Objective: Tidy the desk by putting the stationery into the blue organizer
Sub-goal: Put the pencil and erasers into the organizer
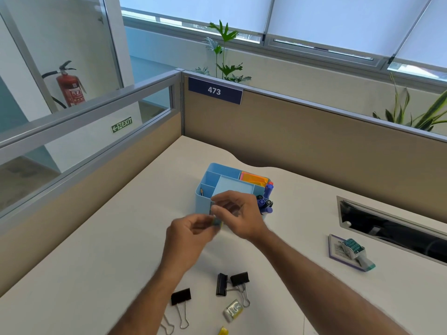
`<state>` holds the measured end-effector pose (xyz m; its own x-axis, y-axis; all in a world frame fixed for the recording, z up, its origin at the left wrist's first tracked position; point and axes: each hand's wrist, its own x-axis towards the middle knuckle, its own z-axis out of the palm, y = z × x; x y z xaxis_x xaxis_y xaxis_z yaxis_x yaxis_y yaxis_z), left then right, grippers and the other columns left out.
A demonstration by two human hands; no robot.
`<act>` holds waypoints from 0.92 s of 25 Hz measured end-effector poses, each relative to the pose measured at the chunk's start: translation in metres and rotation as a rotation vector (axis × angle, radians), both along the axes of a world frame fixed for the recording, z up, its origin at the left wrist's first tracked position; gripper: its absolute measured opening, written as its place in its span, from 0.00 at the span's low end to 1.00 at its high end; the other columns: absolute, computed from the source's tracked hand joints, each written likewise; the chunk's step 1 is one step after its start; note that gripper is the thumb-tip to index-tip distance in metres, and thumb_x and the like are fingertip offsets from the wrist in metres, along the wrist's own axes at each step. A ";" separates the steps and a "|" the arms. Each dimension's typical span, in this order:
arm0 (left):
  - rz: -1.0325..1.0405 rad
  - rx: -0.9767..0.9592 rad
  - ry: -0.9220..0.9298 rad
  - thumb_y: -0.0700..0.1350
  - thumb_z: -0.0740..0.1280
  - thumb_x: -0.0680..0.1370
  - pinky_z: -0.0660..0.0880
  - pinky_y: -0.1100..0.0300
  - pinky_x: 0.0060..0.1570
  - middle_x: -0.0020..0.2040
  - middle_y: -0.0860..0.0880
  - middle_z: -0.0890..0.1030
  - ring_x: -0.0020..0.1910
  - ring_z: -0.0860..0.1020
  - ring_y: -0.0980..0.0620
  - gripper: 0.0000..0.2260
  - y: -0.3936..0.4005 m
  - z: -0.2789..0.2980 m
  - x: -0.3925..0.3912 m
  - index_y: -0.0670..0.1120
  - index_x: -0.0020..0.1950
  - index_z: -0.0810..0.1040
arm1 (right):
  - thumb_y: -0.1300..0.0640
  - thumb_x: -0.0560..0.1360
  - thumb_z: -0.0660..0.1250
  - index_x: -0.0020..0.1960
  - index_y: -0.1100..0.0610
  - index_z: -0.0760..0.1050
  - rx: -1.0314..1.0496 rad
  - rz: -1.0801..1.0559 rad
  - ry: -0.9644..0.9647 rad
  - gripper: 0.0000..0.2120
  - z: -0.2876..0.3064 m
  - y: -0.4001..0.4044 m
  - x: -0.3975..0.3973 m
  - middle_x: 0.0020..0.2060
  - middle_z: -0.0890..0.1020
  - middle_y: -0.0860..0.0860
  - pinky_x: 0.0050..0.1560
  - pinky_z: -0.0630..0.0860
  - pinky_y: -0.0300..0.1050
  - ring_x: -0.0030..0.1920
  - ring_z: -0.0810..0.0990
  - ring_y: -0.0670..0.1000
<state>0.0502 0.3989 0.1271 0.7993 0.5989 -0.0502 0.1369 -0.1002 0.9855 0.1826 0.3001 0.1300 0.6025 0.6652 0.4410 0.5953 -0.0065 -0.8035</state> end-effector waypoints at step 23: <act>-0.957 0.787 0.972 0.42 0.69 0.76 0.75 0.50 0.58 0.61 0.42 0.76 0.59 0.77 0.42 0.14 -0.038 -0.006 -0.027 0.41 0.60 0.78 | 0.65 0.74 0.69 0.44 0.58 0.82 -0.408 -0.318 -0.225 0.04 0.002 0.066 0.057 0.42 0.86 0.53 0.48 0.80 0.50 0.42 0.82 0.50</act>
